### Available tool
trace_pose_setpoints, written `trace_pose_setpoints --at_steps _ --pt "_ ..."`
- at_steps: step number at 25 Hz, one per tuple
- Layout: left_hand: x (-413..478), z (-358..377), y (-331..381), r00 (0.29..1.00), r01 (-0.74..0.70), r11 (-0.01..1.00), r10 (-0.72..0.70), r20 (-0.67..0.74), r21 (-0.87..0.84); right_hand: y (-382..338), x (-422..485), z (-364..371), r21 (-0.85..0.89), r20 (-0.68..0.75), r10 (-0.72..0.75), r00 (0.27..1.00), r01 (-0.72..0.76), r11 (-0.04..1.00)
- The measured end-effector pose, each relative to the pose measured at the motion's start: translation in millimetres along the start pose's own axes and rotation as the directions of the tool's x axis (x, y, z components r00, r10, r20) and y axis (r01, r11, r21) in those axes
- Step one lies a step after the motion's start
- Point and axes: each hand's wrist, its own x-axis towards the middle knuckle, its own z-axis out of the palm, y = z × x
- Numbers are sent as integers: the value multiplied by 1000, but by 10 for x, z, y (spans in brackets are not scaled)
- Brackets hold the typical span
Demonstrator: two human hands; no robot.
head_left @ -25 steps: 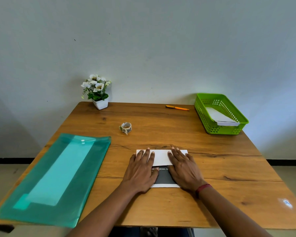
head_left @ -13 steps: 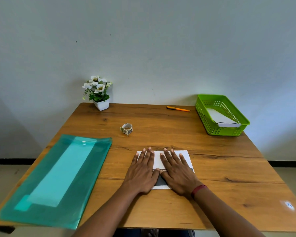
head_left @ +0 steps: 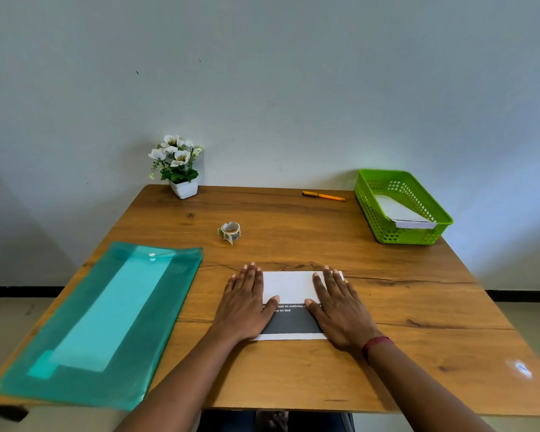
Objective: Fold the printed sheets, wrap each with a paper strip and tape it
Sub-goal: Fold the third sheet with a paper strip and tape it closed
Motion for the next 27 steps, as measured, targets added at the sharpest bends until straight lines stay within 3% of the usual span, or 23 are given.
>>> trace_pose_setpoints --at_steps 5,12,16,21,27 --pt "172 -311 -87 996 -47 992 55 66 -115 58 166 -199 -42 30 -8 1000 9 999" --pt "477 -647 161 956 7 1000 -5 295 -7 80 436 -440 -35 113 8 994 -4 999" --pt "522 -695 233 937 10 1000 -19 350 27 94 536 -469 -20 183 12 983 -8 1000" --pt "531 -713 246 928 -17 998 -9 373 65 64 585 -509 -55 197 2 980 9 998" --pt "459 -699 217 969 -98 992 78 234 75 -38 468 -576 -104 21 -40 999 42 994"
